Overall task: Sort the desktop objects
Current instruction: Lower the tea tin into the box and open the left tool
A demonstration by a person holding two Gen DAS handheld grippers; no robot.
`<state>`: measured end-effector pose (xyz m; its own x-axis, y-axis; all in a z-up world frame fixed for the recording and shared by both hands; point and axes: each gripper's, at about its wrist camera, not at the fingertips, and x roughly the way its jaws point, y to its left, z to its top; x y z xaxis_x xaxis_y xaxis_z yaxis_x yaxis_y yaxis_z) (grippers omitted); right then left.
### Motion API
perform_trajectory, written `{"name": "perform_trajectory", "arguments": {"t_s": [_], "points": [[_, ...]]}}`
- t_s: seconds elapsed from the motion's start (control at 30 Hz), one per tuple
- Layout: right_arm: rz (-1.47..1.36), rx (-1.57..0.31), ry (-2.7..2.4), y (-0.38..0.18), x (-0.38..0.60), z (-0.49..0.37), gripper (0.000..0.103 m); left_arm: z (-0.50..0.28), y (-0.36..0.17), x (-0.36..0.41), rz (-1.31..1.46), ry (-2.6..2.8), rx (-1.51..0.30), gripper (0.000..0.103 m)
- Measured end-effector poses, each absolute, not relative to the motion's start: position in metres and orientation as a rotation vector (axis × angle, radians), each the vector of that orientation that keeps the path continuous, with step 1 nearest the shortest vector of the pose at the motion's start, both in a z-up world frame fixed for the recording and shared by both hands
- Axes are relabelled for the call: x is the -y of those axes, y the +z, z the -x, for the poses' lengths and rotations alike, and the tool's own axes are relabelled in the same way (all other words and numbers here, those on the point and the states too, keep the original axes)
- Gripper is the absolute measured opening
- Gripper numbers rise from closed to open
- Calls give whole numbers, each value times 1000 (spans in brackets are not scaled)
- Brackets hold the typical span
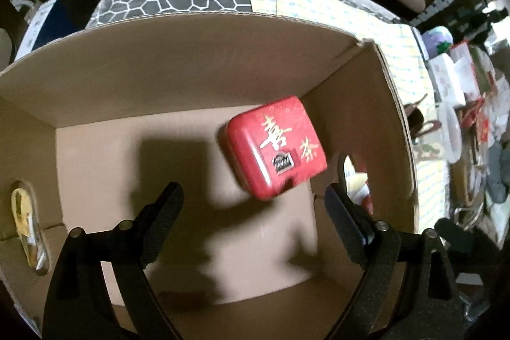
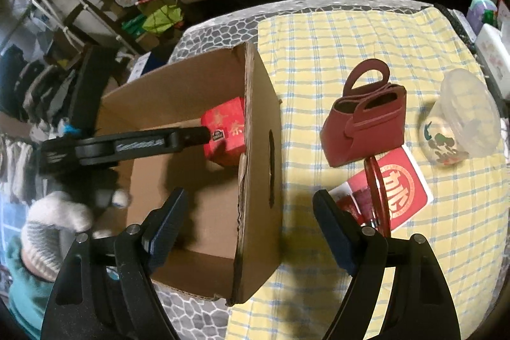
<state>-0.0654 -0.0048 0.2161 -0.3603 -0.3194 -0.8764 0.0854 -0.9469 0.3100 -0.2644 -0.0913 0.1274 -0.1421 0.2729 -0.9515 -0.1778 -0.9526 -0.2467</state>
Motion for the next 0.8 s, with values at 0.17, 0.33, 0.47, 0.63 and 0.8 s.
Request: {"name": "perform_trajectory", "arguments": {"t_s": [0.17, 0.33, 0.47, 0.63, 0.8], "points": [[-1625, 231, -2408, 219, 15, 55, 82, 246, 141, 105, 1817, 2183, 100, 89], [-1631, 189, -2431, 225, 20, 44, 82, 228, 153, 113, 1799, 2191, 84, 89], [-1633, 160, -2451, 230, 24, 33, 82, 212, 162, 119, 1784, 2199, 80, 89], [-1639, 123, -2481, 236, 31, 17, 82, 186, 176, 127, 1745, 2208, 74, 89], [-1640, 89, -2516, 240, 36, -1, 82, 158, 191, 133, 1700, 2228, 44, 89]]}}
